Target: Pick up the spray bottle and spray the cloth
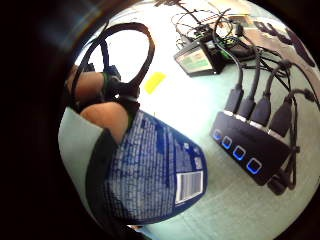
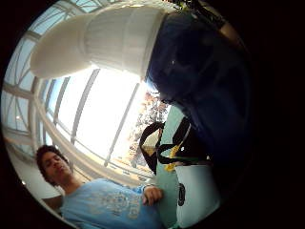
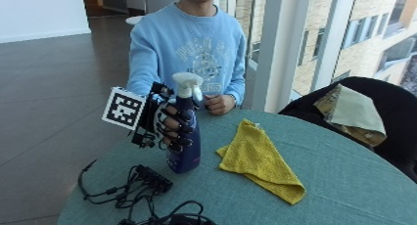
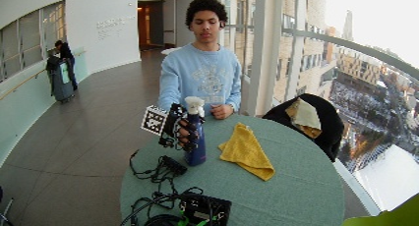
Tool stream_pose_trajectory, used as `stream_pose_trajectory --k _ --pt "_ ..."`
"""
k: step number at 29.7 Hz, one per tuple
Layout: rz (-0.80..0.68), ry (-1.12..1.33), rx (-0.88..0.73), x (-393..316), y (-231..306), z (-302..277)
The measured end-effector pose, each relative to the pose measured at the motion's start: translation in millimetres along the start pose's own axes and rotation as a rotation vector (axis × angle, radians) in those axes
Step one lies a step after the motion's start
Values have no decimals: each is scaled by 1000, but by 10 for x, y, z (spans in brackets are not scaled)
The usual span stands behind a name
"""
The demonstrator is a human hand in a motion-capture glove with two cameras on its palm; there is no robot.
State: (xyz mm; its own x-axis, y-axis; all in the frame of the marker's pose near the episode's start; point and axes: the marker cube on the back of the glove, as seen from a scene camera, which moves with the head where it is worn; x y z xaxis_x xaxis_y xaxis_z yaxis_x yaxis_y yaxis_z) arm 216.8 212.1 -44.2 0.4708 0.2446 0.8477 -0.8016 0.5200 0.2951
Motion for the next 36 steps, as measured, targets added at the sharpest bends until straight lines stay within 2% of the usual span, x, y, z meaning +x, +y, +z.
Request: stream_pose_trajectory --k 8,17,23,36 --pt "15 94 -361 -463 -122 -42" --pt "78 220 -761 -601 -93 356" --pt "127 302 -852 -541 -68 502" --pt "203 402 -896 -406 10 417"
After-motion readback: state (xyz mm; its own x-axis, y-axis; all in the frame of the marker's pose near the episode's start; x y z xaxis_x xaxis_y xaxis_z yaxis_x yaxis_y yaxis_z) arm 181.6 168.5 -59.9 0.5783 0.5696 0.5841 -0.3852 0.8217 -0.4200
